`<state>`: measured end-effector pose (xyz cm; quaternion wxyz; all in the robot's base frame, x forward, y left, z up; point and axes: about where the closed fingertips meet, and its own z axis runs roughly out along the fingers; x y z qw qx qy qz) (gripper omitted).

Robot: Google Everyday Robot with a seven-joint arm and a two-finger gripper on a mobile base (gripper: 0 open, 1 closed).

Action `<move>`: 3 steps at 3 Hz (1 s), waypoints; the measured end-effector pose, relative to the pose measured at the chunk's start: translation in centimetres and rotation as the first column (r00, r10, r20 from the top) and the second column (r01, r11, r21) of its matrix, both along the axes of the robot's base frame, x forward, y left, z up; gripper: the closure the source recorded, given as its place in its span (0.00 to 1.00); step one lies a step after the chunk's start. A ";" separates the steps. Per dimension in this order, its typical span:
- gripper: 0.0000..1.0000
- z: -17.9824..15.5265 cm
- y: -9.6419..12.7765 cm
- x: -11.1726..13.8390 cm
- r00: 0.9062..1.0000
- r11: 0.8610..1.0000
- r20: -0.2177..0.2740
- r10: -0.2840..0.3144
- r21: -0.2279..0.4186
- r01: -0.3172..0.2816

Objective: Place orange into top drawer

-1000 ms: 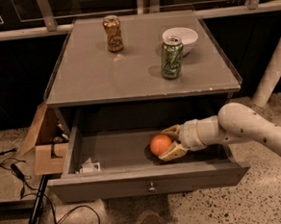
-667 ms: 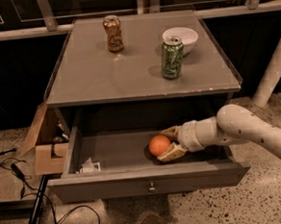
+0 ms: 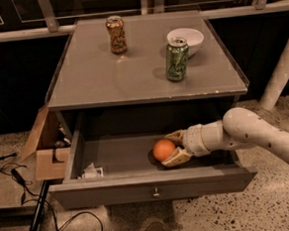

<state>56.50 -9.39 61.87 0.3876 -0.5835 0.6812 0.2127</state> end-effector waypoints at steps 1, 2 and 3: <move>0.27 0.1 0.2 0.0 1.000 1.000 -0.002 0.003 -0.002 -0.003; 0.04 0.2 0.4 0.0 1.000 1.000 -0.005 0.006 -0.006 -0.006; 0.00 0.6 1.1 0.7 1.000 1.000 -0.008 0.016 -0.005 -0.016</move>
Offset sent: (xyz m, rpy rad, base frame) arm 0.0011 0.0036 0.0064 -0.0171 0.0080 0.0054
